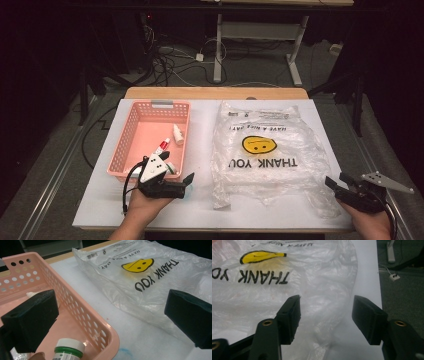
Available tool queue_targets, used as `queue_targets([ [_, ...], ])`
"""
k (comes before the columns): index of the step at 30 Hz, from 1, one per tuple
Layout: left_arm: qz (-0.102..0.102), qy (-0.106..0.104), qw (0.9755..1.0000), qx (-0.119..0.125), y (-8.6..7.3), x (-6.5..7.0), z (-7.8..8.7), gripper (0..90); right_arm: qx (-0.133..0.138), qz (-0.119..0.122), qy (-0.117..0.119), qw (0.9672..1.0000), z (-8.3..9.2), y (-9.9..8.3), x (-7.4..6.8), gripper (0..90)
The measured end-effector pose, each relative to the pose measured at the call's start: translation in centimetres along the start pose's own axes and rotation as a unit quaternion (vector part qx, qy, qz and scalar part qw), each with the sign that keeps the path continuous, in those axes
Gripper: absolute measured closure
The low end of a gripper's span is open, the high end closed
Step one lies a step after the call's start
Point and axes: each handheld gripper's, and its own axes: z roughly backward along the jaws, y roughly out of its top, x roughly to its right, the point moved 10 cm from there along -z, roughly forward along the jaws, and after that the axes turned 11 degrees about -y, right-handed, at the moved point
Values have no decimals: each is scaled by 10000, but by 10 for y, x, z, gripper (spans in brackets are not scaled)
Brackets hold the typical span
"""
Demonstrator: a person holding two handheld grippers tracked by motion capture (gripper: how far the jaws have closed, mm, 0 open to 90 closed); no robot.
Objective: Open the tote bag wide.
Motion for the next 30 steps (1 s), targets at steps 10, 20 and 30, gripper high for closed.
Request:
queue_targets([
  [10, -41, 77, 10000, -4, 0, -3, 1, 0, -513, -16, -28, 9987, -14, -19, 4, 559],
  [20, 1, 38, 10000, -7, -1, -3, 0, 0, -616, 142, 44, 9980, -15, -22, 1, 839],
  [30, 22, 100, 9999, 36, 0, -4, 2, 0, -667, 619, 338, 9953, -7, -28, -29, 896],
])
